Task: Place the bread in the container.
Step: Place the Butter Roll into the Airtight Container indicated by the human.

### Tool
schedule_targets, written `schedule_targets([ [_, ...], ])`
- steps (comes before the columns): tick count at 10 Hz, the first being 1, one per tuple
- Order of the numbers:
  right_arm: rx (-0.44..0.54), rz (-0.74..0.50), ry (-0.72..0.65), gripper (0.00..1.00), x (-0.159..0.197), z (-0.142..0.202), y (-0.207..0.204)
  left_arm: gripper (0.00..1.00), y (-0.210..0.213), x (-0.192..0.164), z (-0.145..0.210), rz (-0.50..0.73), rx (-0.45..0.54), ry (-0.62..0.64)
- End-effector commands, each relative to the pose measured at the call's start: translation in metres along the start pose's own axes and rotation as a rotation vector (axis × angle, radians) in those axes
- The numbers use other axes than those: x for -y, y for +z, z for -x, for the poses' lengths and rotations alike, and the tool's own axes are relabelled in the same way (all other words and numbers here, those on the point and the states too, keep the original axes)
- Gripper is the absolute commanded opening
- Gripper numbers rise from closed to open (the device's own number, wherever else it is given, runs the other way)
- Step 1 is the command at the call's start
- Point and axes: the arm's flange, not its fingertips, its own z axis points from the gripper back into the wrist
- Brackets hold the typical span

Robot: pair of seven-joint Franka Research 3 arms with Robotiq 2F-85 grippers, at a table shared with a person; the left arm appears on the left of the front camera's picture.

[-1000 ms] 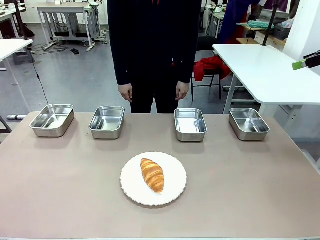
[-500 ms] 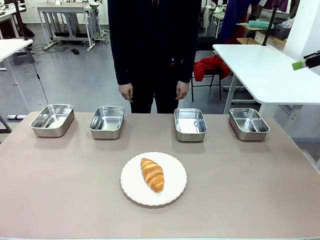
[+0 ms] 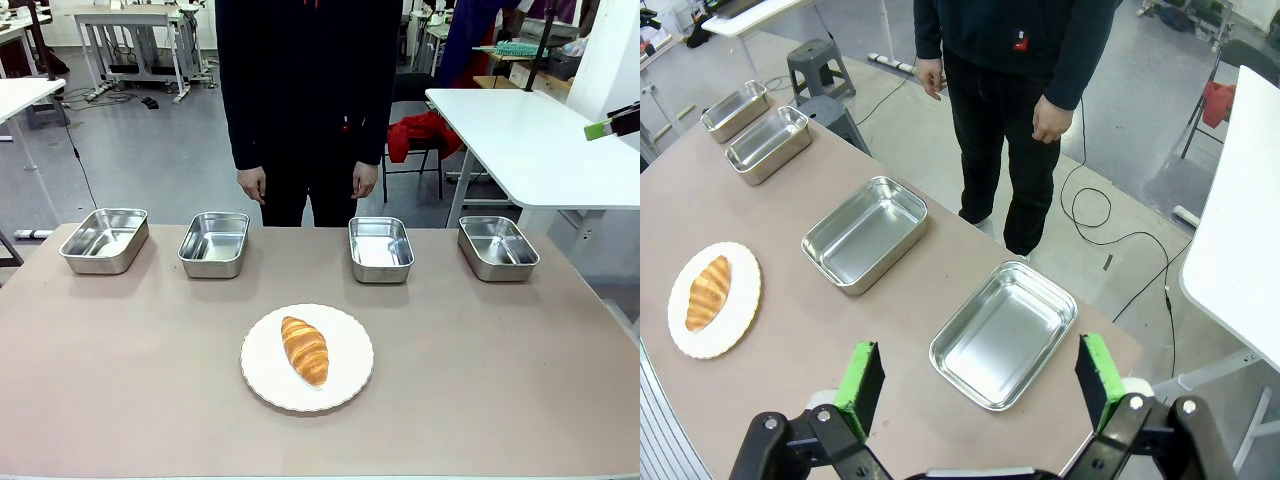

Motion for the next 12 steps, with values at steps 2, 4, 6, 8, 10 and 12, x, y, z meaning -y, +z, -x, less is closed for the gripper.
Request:
schedule_targets([
  [2, 0.018, -0.002, 0.002, 1.00, -0.0006, -0.0020, 0.0010, 1.00, 0.0013, 0.0014, -0.0020, -0.002, 0.006, -0.003],
  [4, 0.018, -0.002, 0.002, 1.00, -0.0006, -0.0020, 0.0010, 1.00, 0.0013, 0.0014, -0.0020, -0.002, 0.006, -0.003],
  [6, 0.018, -0.002, 0.002, 1.00, -0.0006, -0.0020, 0.0010, 1.00, 0.0013, 0.0014, -0.0020, -0.002, 0.006, -0.003],
  [8, 0.018, -0.002, 0.002, 1.00, -0.0006, -0.0020, 0.0010, 1.00, 0.0013, 0.0014, -0.0020, -0.002, 0.006, -0.003],
  [10, 0.018, -0.002, 0.002, 1.00, -0.0006, -0.0020, 0.0010, 1.00, 0.0013, 0.0014, -0.0020, -0.002, 0.006, -0.003],
  [12, 0.018, -0.002, 0.002, 1.00, -0.0006, -0.0020, 0.0010, 1.00, 0.0013, 0.0014, -0.0020, -0.002, 0.006, -0.003],
])
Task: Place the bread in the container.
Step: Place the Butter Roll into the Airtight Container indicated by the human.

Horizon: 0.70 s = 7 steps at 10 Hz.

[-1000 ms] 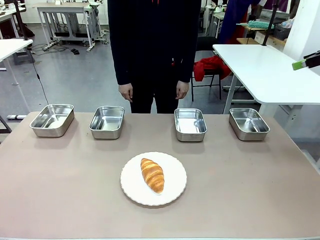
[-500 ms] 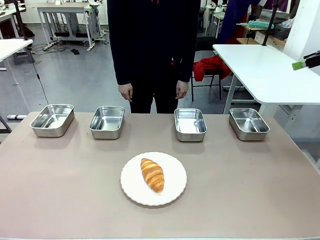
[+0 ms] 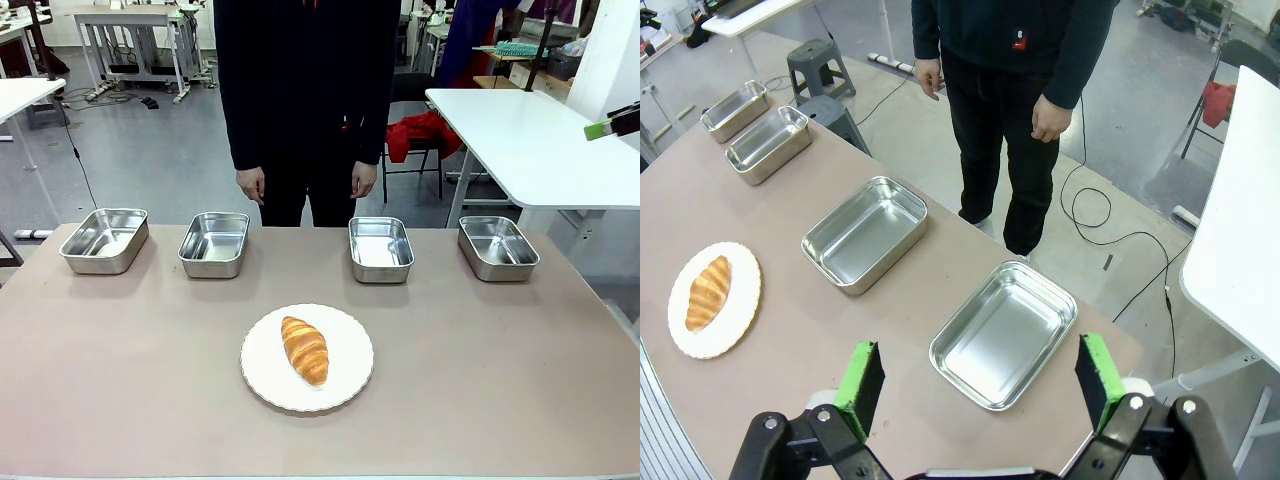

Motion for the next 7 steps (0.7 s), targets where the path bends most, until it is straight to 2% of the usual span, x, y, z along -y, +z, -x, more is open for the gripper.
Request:
schedule_targets([
  [1, 0.018, -0.002, 0.002, 1.00, -0.0006, -0.0020, 0.0010, 1.00, 0.0013, 0.0014, -0.0020, -0.002, 0.006, -0.003],
  [7, 0.018, -0.002, 0.002, 1.00, -0.0006, -0.0020, 0.0010, 1.00, 0.0013, 0.0014, -0.0020, -0.002, 0.006, -0.003],
])
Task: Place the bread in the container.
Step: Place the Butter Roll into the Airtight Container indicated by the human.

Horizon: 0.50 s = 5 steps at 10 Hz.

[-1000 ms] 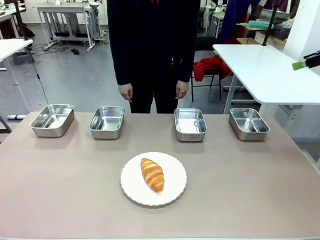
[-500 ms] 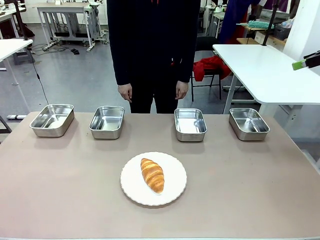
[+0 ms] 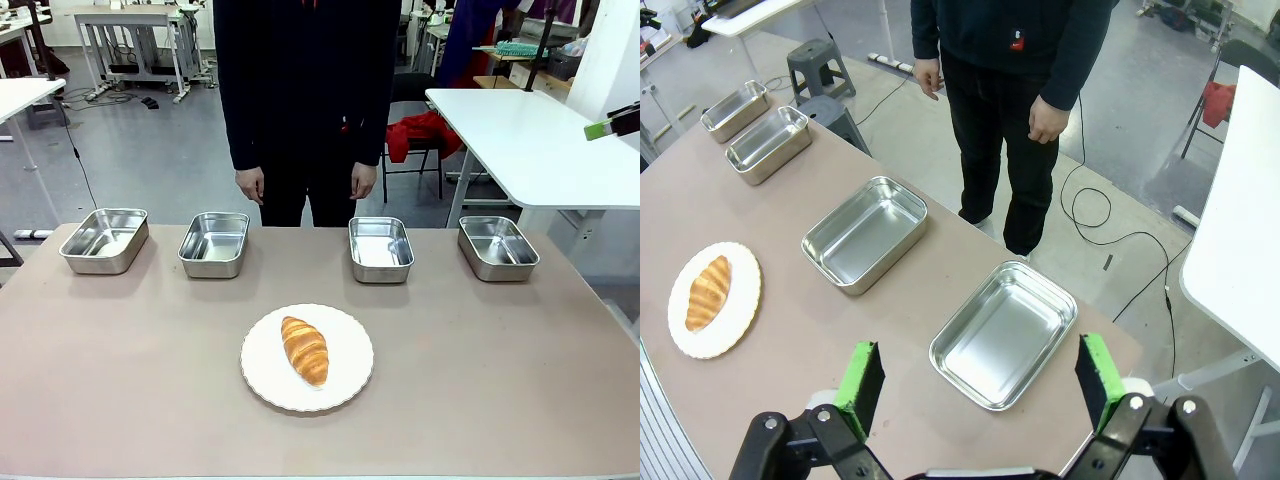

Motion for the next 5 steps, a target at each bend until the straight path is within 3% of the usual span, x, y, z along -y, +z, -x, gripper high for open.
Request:
schedule_targets([
  [1, 0.018, -0.002, 0.002, 1.00, -0.0006, -0.0020, 0.0010, 1.00, 0.0013, 0.0014, -0.0020, -0.002, 0.006, -0.003],
  [5, 0.018, -0.002, 0.002, 1.00, -0.0006, -0.0020, 0.0010, 1.00, 0.0013, 0.0014, -0.0020, -0.002, 0.006, -0.003],
])
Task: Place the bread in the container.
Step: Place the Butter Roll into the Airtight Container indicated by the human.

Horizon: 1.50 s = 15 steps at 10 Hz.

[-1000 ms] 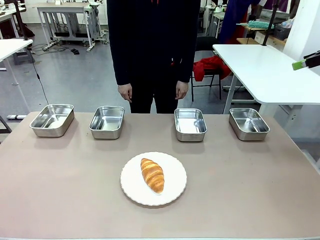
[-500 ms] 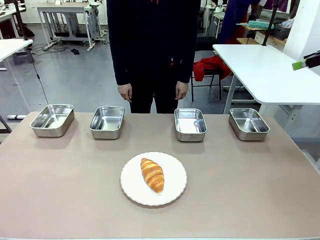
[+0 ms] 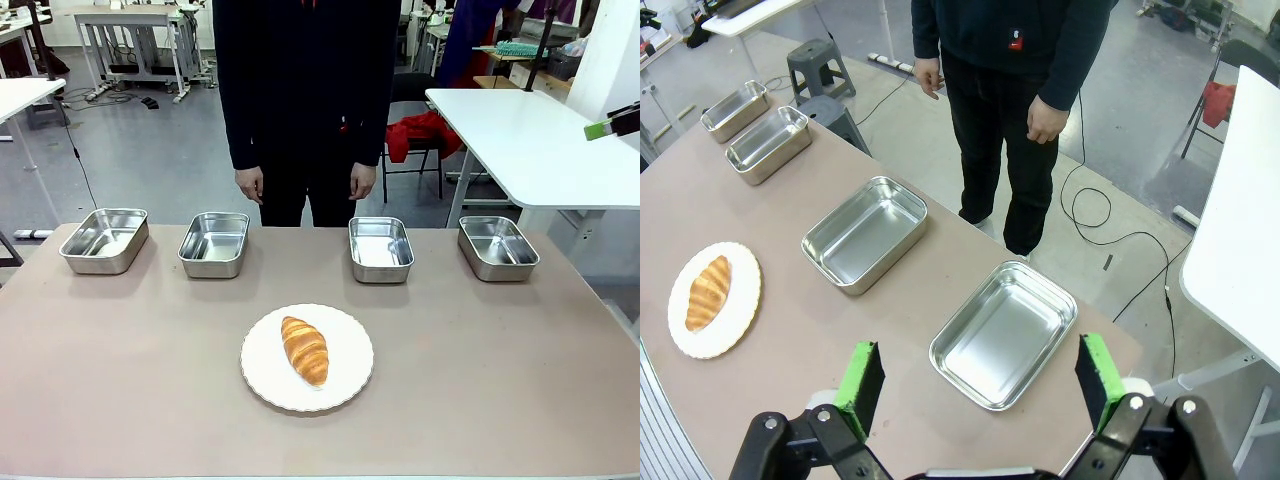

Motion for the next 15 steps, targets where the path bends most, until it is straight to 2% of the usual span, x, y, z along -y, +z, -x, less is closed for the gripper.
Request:
schedule_targets([
  [1, 0.018, -0.002, 0.002, 1.00, -0.0006, -0.0020, 0.0010, 1.00, 0.0013, 0.0014, -0.0020, -0.002, 0.006, -0.003],
  [15, 0.018, -0.002, 0.002, 1.00, -0.0006, -0.0020, 0.0010, 1.00, 0.0013, 0.0014, -0.0020, -0.002, 0.006, -0.003],
])
